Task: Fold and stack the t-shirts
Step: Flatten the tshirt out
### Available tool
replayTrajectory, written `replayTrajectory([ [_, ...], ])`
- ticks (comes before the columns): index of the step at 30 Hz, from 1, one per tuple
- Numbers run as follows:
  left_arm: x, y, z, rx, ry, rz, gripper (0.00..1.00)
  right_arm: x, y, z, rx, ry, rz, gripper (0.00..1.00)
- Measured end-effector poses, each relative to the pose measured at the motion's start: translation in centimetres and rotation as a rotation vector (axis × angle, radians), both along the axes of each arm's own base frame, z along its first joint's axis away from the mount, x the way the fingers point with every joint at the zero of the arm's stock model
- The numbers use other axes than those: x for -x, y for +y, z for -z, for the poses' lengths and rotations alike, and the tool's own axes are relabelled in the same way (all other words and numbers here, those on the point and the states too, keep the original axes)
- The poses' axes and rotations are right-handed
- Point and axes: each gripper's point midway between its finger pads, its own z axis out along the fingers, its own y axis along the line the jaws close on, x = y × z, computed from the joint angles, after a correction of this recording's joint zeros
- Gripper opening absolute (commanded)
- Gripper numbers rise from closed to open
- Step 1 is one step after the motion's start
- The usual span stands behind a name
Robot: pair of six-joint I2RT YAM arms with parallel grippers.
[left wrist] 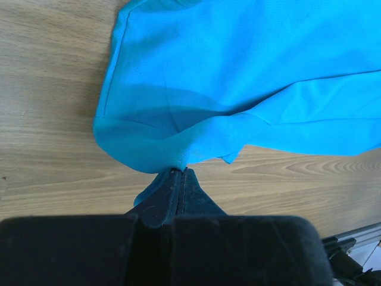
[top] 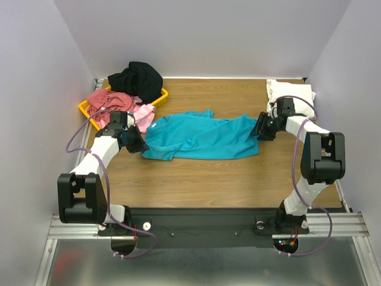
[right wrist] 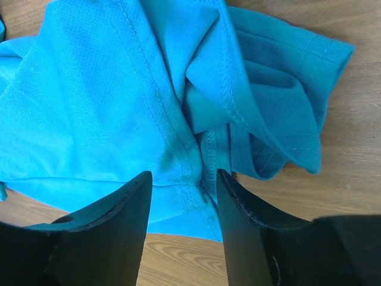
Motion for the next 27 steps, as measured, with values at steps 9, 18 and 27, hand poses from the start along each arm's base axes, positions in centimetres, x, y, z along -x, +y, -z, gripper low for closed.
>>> replayTrajectory([
  [9,0.0,0.0,0.0,0.0,0.0,0.001,0.0,0.1,0.4,0.0,-0.006,0.002,-0.011,0.47],
  [18,0.0,0.0,0.0,-0.001,-0.001,0.002,0.0,1.5,0.8,1.3,0.006,0.044,-0.029,0.47],
  [27,0.0,0.0,0.0,-0.002,-0.001,0.003,0.0,1.8,0.9,1.8,0.01,0.059,-0.039,0.25],
])
